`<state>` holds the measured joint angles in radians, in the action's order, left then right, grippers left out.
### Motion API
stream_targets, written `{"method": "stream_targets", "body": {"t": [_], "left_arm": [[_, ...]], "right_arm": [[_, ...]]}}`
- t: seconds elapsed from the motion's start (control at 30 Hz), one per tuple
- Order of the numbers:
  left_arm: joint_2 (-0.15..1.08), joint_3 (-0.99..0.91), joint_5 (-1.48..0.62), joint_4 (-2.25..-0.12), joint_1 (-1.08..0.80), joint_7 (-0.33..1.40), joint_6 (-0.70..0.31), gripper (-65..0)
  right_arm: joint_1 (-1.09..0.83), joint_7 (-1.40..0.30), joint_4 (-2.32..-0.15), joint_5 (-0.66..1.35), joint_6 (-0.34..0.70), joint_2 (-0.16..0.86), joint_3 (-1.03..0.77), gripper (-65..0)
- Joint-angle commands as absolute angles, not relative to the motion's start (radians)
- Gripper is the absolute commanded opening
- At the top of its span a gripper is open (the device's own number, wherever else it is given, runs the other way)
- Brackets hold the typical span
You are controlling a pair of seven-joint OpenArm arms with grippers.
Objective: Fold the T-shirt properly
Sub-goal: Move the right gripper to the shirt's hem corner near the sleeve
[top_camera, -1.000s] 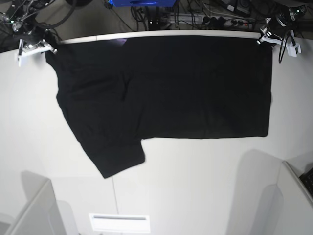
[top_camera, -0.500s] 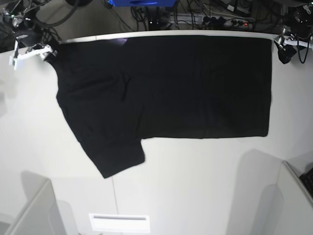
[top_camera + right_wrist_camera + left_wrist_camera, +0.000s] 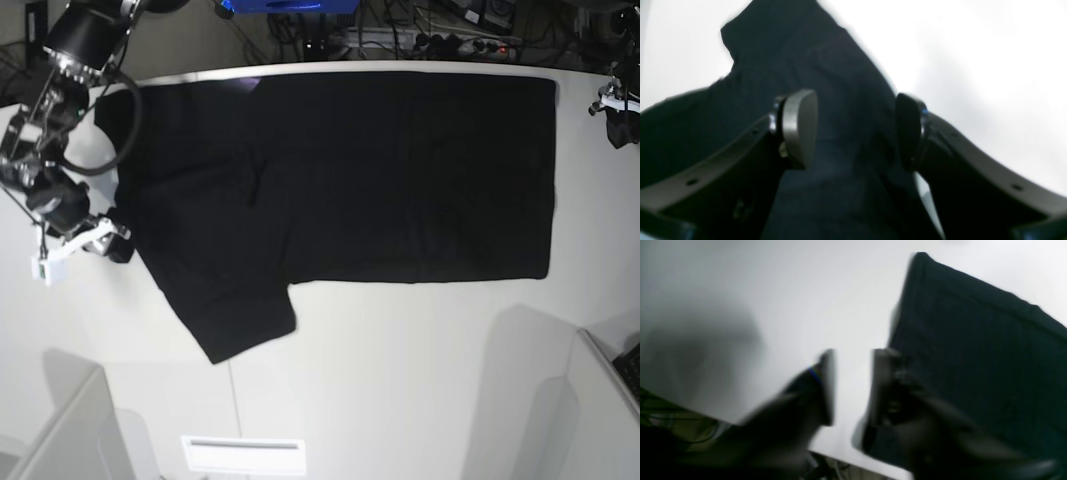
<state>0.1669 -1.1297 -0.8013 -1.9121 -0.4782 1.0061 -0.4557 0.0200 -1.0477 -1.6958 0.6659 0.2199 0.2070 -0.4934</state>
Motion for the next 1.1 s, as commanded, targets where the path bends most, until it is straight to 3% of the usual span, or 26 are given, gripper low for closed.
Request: {"method": "stream_targets", "body": {"t": [0.0, 0.03, 0.27, 0.4, 0.47, 0.63, 0.83, 1.07], "left_arm": [[0.186, -1.141, -0.816, -1.926, -0.489, 0.986, -0.458, -59.4], [0.186, -1.144, -0.816, -1.926, -0.493, 0.986, -0.456, -65.0], [0.183, -1.147, -0.653, -1.926, -0.484, 0.986, -0.461, -65.0], [0.183, -1.147, -0.636, -1.926, -0.492, 0.986, -0.461, -65.0], [0.183, -1.148, -0.633, -1.926, -0.495, 0.986, -0.461, -65.0], [0.182, -1.148, -0.633, -1.926, -0.495, 0.986, -0.461, -65.0], [0.180, -1.148, -0.631, -1.926, -0.492, 0.986, -0.461, -65.0], [0.180, -1.144, -0.631, -1.926, -0.486, 0.986, -0.460, -65.0]], "right_arm": [[0.088, -1.023, -1.661, 0.674, 0.219, 0.240, -0.472, -29.7], [0.137, -1.023, -1.593, 0.673, 0.219, 0.257, -0.440, -29.7], [0.410, -0.858, -1.104, 0.673, 0.220, 0.332, -0.140, -28.8], [0.526, -0.716, -0.857, 0.673, 0.222, 0.344, 0.041, -21.0], [0.564, -0.656, -0.759, 0.673, 0.225, 0.343, 0.104, -20.9], [0.591, -0.530, -0.662, 0.673, 0.225, 0.338, 0.213, -21.0], [0.595, -0.507, -0.657, 0.673, 0.225, 0.335, 0.291, -21.5], [0.596, -0.426, -0.585, 0.673, 0.225, 0.332, 0.320, -33.8]]}}
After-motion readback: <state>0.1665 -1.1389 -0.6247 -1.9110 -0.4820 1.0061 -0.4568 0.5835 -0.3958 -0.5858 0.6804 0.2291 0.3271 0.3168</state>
